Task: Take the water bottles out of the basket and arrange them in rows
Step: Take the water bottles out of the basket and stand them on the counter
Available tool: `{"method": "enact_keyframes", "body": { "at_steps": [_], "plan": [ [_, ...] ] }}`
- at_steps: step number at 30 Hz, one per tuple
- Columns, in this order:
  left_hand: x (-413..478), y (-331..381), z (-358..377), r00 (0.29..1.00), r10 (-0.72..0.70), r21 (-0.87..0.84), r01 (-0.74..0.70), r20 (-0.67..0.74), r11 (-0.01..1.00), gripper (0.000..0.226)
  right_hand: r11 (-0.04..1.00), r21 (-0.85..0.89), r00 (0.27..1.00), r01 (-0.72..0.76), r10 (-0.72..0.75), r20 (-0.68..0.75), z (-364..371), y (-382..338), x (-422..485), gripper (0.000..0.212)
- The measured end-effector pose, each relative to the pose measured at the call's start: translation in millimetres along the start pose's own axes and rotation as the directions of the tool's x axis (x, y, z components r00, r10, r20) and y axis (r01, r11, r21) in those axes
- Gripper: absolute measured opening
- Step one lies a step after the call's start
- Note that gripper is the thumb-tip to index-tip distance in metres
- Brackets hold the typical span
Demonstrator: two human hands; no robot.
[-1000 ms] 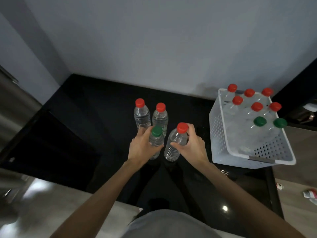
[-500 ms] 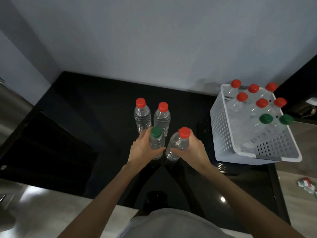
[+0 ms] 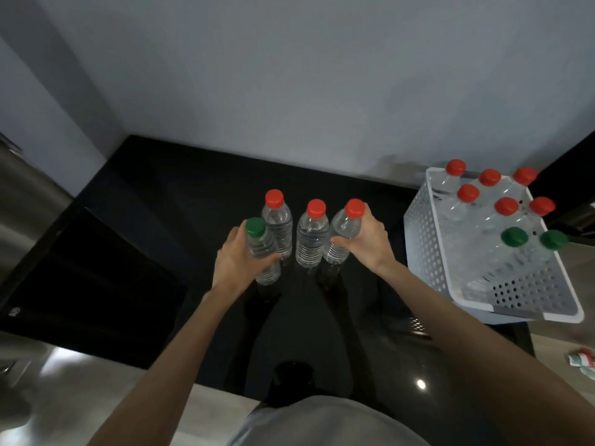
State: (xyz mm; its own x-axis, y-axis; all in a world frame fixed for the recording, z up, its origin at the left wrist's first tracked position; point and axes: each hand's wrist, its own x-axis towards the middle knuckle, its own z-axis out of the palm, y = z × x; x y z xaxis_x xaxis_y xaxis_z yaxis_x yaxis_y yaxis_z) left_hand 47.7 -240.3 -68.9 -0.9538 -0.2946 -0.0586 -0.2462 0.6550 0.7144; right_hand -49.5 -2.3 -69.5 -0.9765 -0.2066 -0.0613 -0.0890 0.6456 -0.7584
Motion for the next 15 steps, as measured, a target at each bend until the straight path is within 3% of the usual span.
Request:
{"method": "enact_keyframes", "body": {
  "at_steps": [5, 10, 12, 15],
  "plan": [
    [-1, 2, -1, 0.998, -0.016, 0.001, 0.016, 0.060, 1.000, 0.072, 1.000, -0.001, 0.999, 0.012, -0.012, 0.034, 1, 1, 8, 0.059],
    [-15, 5, -1, 0.999, -0.028, -0.095, 0.024, -0.042, 0.995, 0.084, 0.998, 0.045, 0.994, 0.033, -0.038, 0.105, -5, -1, 5, 0.048],
    [-21, 14, -7, 0.991, 0.025, -0.094, -0.037, -0.131, 0.995, 0.086, 0.996, 0.082, 0.994, 0.041, -0.049, 0.097, -12, -1, -2, 0.048],
    [-27, 37, -20, 0.934, 0.224, 0.056, -0.217, -0.279, 0.975, 0.075, 0.990, 0.053, 0.991, 0.128, -0.129, 0.019, -27, -3, -17, 0.058]
  ]
}}
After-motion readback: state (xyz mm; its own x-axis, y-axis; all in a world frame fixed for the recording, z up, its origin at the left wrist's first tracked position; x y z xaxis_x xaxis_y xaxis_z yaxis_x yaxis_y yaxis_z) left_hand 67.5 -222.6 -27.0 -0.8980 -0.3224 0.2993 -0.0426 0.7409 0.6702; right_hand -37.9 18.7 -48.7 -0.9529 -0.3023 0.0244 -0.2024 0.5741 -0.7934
